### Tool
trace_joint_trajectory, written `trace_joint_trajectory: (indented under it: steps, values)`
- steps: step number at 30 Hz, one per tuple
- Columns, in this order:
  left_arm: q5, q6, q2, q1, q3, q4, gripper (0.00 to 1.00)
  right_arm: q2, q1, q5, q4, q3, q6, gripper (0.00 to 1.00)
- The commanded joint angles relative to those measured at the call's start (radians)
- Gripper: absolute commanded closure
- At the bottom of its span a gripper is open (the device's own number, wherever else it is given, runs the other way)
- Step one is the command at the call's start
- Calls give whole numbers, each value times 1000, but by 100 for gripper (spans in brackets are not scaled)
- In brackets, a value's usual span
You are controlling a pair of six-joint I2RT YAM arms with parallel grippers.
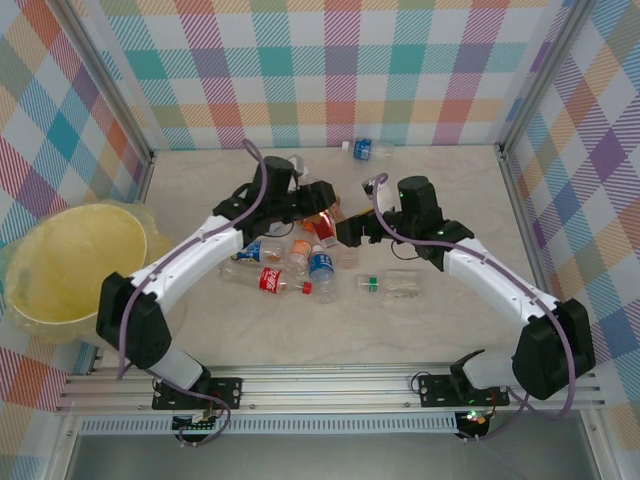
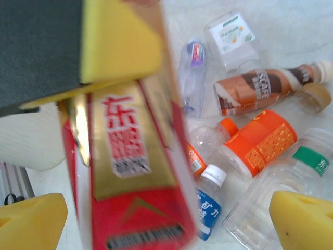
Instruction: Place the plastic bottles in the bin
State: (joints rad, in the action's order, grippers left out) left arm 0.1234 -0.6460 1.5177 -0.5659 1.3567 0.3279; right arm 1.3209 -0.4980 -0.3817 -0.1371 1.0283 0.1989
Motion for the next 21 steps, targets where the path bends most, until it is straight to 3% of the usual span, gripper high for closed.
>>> trace_joint_trajectory:
  steps: [1, 7, 13, 21]
  values:
    - [-186, 82, -139, 54, 77, 200, 39, -59, -2, 75, 80, 27, 57, 0]
    - [-343, 194, -295, 116, 164, 435, 39, -151, 15, 273, 149, -46, 150, 0]
    - [-573, 286, -404, 122, 277, 624, 38, -222, 23, 586, 137, -123, 200, 0]
    - [-968, 419, -459, 137, 370, 738, 36, -231, 47, 611, 51, -109, 200, 0]
